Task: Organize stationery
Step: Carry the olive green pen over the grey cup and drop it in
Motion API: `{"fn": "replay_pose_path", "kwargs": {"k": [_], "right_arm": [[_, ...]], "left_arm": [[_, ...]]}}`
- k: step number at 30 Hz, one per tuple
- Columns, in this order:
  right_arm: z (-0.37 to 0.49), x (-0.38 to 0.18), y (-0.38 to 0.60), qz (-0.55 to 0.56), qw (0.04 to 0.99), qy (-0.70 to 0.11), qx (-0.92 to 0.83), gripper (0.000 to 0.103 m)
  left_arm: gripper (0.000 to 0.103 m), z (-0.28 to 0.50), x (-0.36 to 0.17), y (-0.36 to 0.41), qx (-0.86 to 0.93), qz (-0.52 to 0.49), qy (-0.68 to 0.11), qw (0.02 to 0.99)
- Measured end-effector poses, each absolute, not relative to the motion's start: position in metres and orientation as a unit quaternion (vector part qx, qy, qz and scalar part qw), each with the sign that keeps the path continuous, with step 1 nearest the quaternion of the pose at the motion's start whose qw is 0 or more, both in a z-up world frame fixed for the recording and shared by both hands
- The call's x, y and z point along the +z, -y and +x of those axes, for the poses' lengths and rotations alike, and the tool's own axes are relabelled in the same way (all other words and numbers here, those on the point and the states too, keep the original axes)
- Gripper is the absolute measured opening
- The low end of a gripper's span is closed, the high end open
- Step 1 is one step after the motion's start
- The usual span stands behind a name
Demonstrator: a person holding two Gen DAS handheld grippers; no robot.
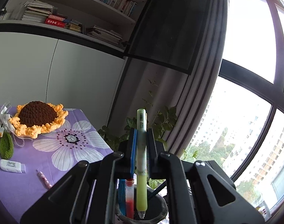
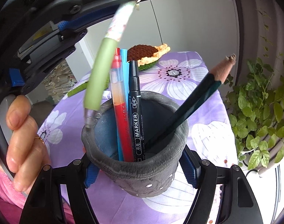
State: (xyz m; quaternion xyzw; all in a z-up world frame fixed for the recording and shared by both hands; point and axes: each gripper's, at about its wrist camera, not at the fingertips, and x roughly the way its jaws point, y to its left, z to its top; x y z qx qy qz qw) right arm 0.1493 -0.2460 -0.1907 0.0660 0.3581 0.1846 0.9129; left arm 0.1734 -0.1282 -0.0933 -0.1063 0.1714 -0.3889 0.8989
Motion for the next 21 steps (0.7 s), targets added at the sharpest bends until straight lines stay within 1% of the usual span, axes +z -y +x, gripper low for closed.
{"fn": "replay_pose_path", "kwargs": {"k": [7, 15, 18, 21], "right_arm": [[0.148, -0.188, 0.244, 0.065, 0.907, -0.366, 0.195, 0.075], [0.149, -0.190, 0.242, 0.083, 0.900, -0.367, 0.219, 0.075], [0.148, -0.188, 0.244, 0.084, 0.901, -0.360, 0.228, 0.075], [0.146, -0.186, 0.244, 0.075, 0.907, -0.356, 0.214, 0.075]], "left_arm": [[0.009, 0.172, -0.098, 0.123, -0.398, -0.079, -0.179, 0.896], [0.008, 0.162, -0.092, 0.119, -0.395, -0.069, -0.144, 0.905], [0.008, 0.162, -0.096, 0.124, -0.410, -0.050, -0.154, 0.898], [0.008, 0.161, -0.103, 0.123, -0.412, -0.052, -0.169, 0.894]]}}
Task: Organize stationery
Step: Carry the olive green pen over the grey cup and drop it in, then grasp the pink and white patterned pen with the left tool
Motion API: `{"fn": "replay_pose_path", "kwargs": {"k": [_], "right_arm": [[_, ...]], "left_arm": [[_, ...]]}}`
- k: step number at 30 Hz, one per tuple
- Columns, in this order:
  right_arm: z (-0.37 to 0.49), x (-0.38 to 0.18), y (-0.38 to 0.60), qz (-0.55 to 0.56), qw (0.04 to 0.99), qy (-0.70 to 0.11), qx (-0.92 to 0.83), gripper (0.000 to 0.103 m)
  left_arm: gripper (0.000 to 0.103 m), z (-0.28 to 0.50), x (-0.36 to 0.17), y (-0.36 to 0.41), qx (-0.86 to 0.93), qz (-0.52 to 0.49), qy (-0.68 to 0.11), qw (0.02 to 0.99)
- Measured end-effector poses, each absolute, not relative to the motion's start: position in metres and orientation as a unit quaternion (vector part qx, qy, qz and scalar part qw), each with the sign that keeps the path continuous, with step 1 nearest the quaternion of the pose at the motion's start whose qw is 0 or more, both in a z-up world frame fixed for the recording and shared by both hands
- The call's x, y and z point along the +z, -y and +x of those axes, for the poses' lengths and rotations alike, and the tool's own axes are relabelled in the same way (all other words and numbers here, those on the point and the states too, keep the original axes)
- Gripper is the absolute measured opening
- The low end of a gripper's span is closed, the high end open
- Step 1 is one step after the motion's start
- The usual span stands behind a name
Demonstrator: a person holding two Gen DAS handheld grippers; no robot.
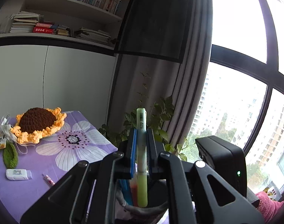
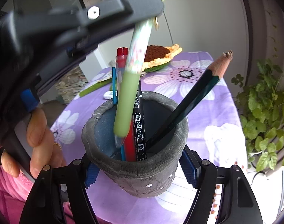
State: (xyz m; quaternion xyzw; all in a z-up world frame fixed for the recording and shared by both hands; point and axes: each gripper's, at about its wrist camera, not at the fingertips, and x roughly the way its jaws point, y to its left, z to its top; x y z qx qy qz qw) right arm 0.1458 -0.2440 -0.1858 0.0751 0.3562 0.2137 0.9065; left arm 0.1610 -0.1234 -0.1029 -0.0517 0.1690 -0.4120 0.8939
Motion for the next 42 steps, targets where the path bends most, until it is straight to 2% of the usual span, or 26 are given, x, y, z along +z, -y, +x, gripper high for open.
{"fn": "replay_pose_path", "kwargs": {"k": [4, 11, 12, 14, 15, 16, 18, 21, 23, 24, 27, 32, 36, 39, 40, 42], "right_arm": [[0.147, -0.188, 0.250, 0.075, 0.912, -0.358, 0.186, 0.075], [0.153, -0.199, 0.256, 0.078, 0.916, -0.364, 0.148, 0.075], [0.153, -0.200, 0.254, 0.076, 0.917, -0.364, 0.145, 0.075], [0.154, -0.200, 0.253, 0.071, 0.918, -0.362, 0.142, 0.075], [0.155, -0.199, 0.253, 0.070, 0.919, -0.361, 0.140, 0.075], [0.155, -0.199, 0.254, 0.067, 0.920, -0.360, 0.137, 0.075], [0.153, -0.199, 0.252, 0.060, 0.922, -0.359, 0.131, 0.075], [0.150, -0.199, 0.251, 0.057, 0.924, -0.357, 0.127, 0.075], [0.148, -0.199, 0.249, 0.050, 0.925, -0.355, 0.125, 0.075], [0.147, -0.199, 0.247, 0.046, 0.926, -0.354, 0.124, 0.075], [0.147, -0.200, 0.245, 0.041, 0.927, -0.351, 0.124, 0.075], [0.147, -0.201, 0.246, 0.040, 0.928, -0.350, 0.125, 0.075], [0.146, -0.201, 0.245, 0.036, 0.927, -0.349, 0.129, 0.075], [0.147, -0.201, 0.245, 0.035, 0.928, -0.348, 0.130, 0.075], [0.148, -0.201, 0.245, 0.035, 0.928, -0.347, 0.130, 0.075], [0.148, -0.202, 0.246, 0.035, 0.929, -0.345, 0.131, 0.075]], "left_arm": [[0.008, 0.157, -0.106, 0.119, -0.412, -0.050, -0.184, 0.891], [0.009, 0.154, -0.124, 0.122, -0.413, -0.016, -0.258, 0.873], [0.014, 0.155, -0.124, 0.120, -0.409, -0.022, -0.267, 0.872], [0.045, 0.159, -0.124, 0.108, -0.397, -0.048, -0.289, 0.869], [0.073, 0.161, -0.123, 0.101, -0.385, -0.065, -0.297, 0.871], [0.083, 0.162, -0.120, 0.090, -0.368, -0.084, -0.301, 0.876], [0.084, 0.164, -0.115, 0.072, -0.345, -0.107, -0.301, 0.883], [0.081, 0.183, -0.114, 0.053, -0.217, -0.087, -0.347, 0.908], [0.070, 0.200, -0.125, 0.045, -0.140, -0.071, -0.389, 0.908], [0.060, 0.206, -0.133, 0.041, -0.128, -0.073, -0.409, 0.901], [0.049, 0.235, -0.165, 0.037, -0.113, -0.110, -0.496, 0.854], [0.047, 0.275, -0.199, 0.044, -0.072, -0.136, -0.553, 0.818], [0.048, 0.289, -0.194, 0.058, -0.062, -0.117, -0.540, 0.831], [0.045, 0.298, -0.198, 0.071, -0.050, -0.082, -0.541, 0.836], [0.020, 0.300, -0.198, 0.075, -0.047, -0.061, -0.538, 0.840], [0.015, 0.303, -0.199, 0.079, -0.041, -0.033, -0.536, 0.843]]}}
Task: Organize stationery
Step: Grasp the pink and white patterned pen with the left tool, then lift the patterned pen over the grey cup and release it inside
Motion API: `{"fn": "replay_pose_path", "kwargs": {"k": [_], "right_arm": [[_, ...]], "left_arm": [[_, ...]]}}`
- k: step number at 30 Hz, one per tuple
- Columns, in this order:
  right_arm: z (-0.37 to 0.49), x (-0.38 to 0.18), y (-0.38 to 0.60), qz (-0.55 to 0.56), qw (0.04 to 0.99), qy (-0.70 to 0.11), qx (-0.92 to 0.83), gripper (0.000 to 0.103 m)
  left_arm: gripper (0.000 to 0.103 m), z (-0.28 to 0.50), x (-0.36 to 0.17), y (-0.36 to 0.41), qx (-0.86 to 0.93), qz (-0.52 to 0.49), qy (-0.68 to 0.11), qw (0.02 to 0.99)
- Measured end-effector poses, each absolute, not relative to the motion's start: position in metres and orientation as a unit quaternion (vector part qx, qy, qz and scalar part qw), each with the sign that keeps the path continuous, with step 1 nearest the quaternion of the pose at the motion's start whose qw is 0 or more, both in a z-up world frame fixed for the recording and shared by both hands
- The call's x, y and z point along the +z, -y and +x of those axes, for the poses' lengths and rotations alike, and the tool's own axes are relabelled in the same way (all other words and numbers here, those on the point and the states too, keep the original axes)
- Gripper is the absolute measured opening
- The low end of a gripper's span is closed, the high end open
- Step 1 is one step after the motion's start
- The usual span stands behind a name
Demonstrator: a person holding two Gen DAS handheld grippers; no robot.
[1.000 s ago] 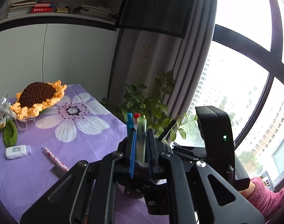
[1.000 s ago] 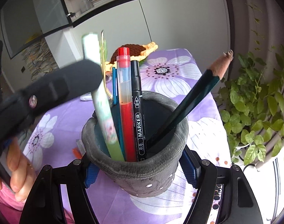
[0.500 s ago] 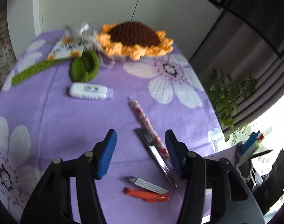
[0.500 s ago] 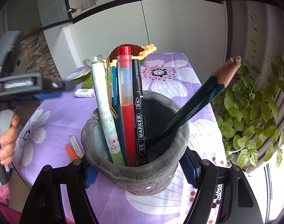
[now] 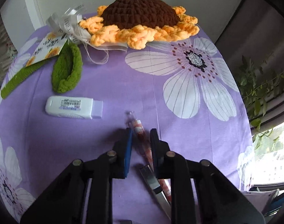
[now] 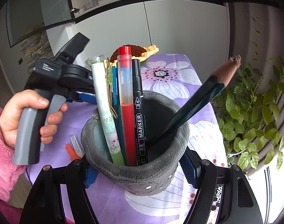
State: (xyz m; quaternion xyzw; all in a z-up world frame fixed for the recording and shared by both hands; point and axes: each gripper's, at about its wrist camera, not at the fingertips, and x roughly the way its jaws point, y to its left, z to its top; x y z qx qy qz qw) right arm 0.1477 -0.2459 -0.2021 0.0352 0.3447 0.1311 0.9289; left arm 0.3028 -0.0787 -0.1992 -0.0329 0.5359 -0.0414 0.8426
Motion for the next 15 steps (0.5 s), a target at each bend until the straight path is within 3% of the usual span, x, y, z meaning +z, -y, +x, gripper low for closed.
{"fn": "replay_pose_path", "kwargs": {"k": [7, 15], "right_arm": [[0.148, -0.203, 0.249, 0.037, 0.929, -0.343, 0.134, 0.075], [0.148, -0.203, 0.246, 0.030, 0.929, -0.344, 0.132, 0.075]], "left_arm": [[0.010, 0.288, -0.175, 0.082, -0.087, -0.053, -0.491, 0.865], [0.011, 0.217, -0.086, 0.091, -0.240, -0.114, -0.324, 0.908]]}}
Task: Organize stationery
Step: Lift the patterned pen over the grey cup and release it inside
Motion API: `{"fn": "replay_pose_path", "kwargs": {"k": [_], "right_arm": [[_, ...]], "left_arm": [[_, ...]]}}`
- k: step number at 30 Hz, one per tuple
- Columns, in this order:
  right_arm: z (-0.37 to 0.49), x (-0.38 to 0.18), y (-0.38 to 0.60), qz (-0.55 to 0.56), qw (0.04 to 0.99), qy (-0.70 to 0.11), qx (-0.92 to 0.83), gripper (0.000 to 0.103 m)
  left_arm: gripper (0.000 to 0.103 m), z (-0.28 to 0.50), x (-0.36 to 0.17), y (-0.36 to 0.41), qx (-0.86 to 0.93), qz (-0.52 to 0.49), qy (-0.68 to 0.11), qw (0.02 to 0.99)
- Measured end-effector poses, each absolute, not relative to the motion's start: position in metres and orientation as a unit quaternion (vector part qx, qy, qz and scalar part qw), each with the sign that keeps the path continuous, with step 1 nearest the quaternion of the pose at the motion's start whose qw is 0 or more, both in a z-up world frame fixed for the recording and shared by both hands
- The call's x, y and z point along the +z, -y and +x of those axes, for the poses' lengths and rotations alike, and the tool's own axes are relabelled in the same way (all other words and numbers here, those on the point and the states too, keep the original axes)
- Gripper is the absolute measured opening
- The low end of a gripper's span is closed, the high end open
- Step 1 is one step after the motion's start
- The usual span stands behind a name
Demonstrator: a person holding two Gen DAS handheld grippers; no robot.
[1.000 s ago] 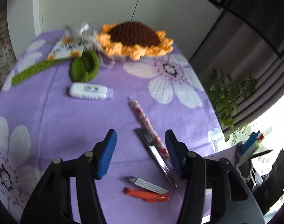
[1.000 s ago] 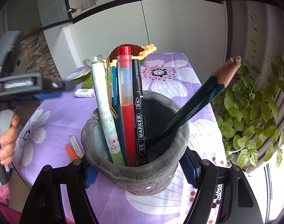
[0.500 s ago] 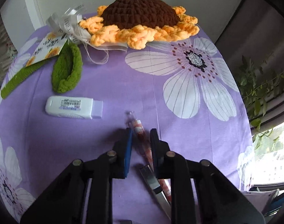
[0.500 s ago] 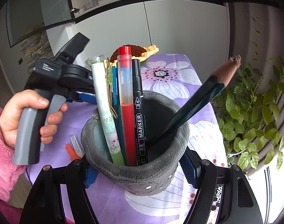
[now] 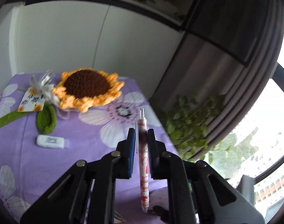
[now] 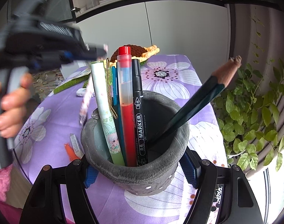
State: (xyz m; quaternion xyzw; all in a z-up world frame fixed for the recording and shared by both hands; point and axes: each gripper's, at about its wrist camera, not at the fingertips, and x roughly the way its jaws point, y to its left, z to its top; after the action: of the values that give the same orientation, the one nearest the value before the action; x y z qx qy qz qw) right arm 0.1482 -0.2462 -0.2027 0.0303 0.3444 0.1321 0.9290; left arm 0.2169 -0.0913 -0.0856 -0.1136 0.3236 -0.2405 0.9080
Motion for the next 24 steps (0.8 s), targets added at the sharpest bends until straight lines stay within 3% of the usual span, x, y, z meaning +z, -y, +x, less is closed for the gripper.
{"fn": "replay_pose_path", "kwargs": {"k": [8, 24], "right_arm": [[0.151, -0.201, 0.246, 0.034, 0.926, -0.351, 0.134, 0.075], [0.153, -0.191, 0.256, 0.062, 0.920, -0.352, 0.158, 0.075]], "left_arm": [[0.011, 0.173, -0.052, 0.118, -0.335, -0.102, -0.193, 0.917], [0.011, 0.159, -0.083, 0.135, -0.377, -0.012, -0.169, 0.910]]}}
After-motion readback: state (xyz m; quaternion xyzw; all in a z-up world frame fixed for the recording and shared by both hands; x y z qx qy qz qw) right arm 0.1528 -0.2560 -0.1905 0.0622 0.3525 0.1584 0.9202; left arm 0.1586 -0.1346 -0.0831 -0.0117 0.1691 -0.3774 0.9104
